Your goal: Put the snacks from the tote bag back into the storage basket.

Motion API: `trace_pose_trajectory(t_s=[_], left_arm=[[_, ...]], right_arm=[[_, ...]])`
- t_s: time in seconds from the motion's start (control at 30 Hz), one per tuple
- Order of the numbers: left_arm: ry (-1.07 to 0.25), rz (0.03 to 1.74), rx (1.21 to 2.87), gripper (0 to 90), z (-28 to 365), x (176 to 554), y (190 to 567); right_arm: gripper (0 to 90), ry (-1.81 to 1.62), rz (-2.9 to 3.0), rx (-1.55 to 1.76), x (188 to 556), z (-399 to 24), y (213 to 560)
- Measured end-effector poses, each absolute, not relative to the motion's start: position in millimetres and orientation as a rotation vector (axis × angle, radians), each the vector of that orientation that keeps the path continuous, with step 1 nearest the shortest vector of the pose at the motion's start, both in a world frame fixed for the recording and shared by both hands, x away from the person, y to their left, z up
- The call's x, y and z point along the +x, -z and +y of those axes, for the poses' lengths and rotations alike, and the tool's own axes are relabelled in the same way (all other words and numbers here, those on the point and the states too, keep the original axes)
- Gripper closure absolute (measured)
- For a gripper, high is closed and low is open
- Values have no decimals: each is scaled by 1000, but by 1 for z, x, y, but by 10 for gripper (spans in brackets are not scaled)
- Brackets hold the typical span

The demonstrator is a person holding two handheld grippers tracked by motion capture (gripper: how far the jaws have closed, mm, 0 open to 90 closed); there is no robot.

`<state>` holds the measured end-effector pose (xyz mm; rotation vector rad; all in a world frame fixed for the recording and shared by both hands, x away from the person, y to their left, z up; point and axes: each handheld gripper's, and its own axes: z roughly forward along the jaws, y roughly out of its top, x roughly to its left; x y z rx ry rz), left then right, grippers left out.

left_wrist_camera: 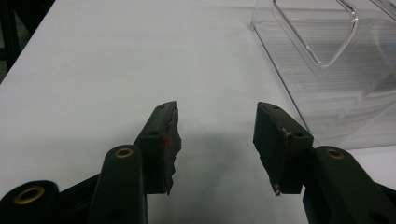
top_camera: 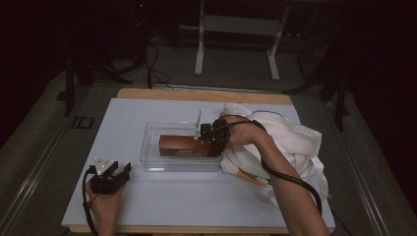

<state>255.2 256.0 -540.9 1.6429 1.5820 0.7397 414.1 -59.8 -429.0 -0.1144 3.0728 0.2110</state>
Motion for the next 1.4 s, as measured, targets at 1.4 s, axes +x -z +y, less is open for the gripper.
trace_pose_trajectory(t_s=[1.4], left_arm=[[-739,1581,1643,508,256,255,541]], right_arm=[[430,-90,3103,-131,414,-50,461]])
